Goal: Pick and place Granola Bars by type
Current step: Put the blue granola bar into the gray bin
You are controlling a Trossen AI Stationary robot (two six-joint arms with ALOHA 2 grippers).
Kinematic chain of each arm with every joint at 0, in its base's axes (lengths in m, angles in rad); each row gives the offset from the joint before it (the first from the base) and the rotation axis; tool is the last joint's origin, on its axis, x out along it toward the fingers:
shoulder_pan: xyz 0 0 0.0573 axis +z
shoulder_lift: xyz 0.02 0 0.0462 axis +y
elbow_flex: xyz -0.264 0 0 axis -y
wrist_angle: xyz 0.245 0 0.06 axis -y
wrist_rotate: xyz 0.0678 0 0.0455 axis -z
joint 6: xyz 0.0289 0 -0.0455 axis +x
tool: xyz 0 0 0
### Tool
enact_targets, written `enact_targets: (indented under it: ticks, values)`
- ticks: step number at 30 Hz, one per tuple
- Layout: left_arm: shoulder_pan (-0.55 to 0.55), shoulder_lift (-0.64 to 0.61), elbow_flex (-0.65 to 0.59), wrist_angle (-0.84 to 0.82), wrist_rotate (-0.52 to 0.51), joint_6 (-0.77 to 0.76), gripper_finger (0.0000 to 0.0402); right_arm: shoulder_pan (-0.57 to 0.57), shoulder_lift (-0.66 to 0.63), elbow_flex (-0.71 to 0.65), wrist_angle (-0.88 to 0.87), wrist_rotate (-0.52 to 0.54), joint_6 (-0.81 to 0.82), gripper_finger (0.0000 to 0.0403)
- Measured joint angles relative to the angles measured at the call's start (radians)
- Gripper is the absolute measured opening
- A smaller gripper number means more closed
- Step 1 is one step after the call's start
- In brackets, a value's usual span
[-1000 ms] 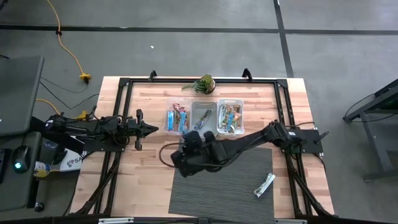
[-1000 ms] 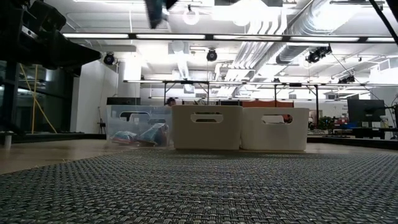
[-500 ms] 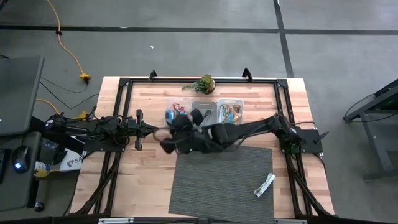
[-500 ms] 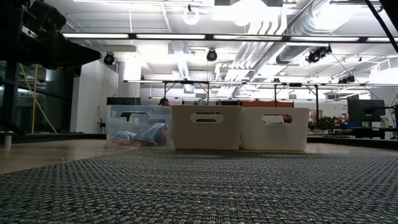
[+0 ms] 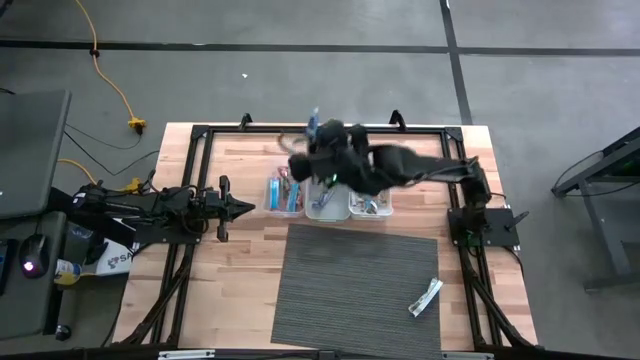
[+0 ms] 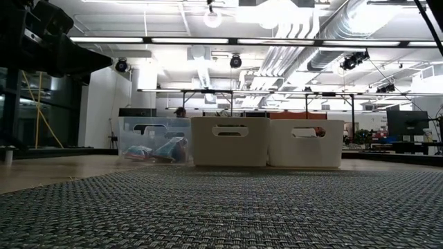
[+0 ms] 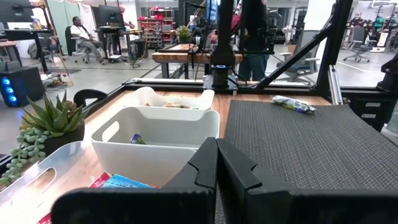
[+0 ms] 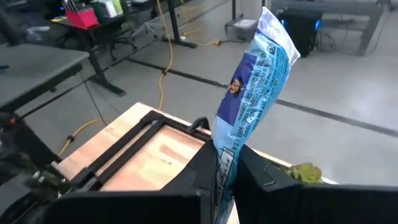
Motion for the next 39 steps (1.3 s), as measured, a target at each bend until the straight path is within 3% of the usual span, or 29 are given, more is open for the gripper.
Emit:
enact_targets:
  ticks: [7,14,33,39]
  values:
    - [0.000,0.000,0.000,0.000,0.000,0.000,0.0000,-0.137,-0.018,-0.004,-0.141,-0.230,0.107,0.0019]
    - [0.000,0.000,0.000,0.000,0.000,0.000,0.0000,-0.236,0.047,-0.005,-0.351,-0.446,0.286,0.0019]
    - [0.000,0.000,0.000,0.000,0.000,0.000,0.0000,-0.227,0.348,-0.005,-0.454,-0.687,0.401,0.0019]
    - [0.000,0.000,0.000,0.000,0.000,0.000,0.0000,-0.213,0.423,-0.005,-0.511,-0.695,0.441,0.0019]
